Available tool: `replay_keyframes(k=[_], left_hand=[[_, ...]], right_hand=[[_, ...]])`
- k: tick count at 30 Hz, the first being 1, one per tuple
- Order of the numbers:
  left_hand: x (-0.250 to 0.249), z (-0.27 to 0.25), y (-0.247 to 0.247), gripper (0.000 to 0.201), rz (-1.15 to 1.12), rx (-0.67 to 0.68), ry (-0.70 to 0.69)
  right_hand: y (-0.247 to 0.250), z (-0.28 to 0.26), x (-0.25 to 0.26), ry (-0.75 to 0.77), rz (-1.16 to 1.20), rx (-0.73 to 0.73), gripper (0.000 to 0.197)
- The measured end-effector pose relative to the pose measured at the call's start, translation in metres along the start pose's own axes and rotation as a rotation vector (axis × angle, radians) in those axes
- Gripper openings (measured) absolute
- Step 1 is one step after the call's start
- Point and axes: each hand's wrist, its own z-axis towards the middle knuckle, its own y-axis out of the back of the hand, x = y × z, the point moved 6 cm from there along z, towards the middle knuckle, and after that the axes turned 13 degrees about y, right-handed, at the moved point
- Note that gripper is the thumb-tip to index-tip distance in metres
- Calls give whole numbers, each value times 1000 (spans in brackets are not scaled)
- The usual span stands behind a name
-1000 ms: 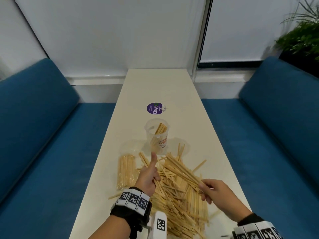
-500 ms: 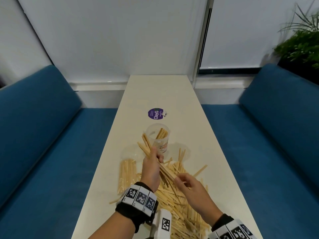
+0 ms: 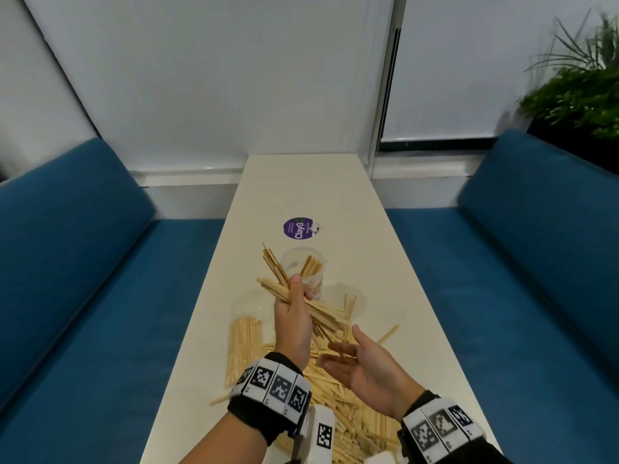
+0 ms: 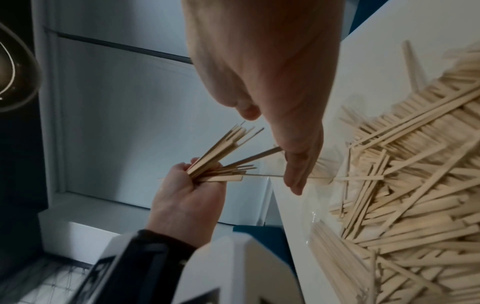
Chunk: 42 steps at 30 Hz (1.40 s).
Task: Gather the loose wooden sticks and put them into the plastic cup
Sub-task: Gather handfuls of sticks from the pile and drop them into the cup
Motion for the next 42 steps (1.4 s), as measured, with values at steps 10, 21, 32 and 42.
replay_keyframes(k=[10,21,32,42], left_hand=[[-16,-7,0,36,-78,29,-88],[-17,-16,-11,13,75,117,-246],[-7,-24,-18,39,-15,208,-74],[-16,-26,-25,38,-263,294,100]], right_hand=[[-12,-5,5,1,97,-38,37],[-47,-22,22,40,15,148,45],[-37,-13,14,78,-59,90,45],[-3,13,18,182,-61,-157,36]])
